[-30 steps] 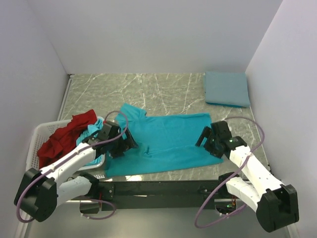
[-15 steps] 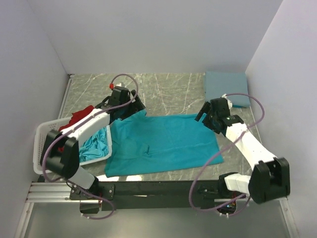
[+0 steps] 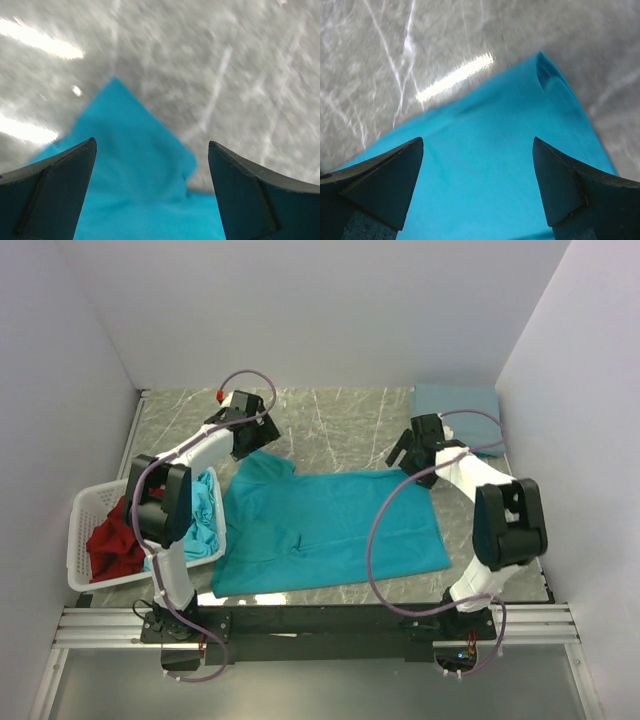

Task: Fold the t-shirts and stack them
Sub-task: Fold the tshirt

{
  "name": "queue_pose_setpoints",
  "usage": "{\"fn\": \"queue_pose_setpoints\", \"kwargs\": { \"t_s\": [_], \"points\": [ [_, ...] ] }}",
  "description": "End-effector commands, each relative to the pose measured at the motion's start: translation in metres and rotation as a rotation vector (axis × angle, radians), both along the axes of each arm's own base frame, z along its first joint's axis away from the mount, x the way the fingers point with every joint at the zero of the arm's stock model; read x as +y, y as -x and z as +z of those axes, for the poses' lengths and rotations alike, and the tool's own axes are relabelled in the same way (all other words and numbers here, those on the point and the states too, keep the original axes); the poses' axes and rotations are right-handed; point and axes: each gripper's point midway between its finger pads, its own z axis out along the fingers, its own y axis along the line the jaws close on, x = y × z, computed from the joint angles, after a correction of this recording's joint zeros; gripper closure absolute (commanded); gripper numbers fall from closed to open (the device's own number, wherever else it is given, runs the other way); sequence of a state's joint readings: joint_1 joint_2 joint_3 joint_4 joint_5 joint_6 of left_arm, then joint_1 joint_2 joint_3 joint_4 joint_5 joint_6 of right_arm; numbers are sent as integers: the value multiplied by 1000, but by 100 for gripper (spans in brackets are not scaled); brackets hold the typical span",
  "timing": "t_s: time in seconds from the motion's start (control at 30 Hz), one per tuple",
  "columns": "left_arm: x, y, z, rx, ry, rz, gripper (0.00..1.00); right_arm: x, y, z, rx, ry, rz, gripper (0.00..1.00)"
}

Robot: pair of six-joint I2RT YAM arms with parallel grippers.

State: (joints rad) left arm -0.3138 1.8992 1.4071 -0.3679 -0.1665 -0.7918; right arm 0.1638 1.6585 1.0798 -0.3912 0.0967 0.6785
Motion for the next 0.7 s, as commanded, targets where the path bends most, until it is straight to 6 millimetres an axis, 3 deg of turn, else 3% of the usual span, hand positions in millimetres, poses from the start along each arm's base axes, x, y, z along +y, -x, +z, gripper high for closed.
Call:
{"fn": "queue_pose_setpoints", "kwargs": {
  "t_s": [0.0,0.2,0.43,0.67],
  "points": [
    [26,-17,1,3,-84,37,2,-4,-31,8,-54,13,-23,5],
    [40,-27,-12,27,-101,51,2,-3,-61,-13,-24,9,-44,5],
    [44,-34,-25,58,-102,45,5,-6,-102,-7,-63,32,-90,6],
    [49,-31,-39,99,-128,50,15,-7,-89,5,-81,37,-78,6]
  ]
}}
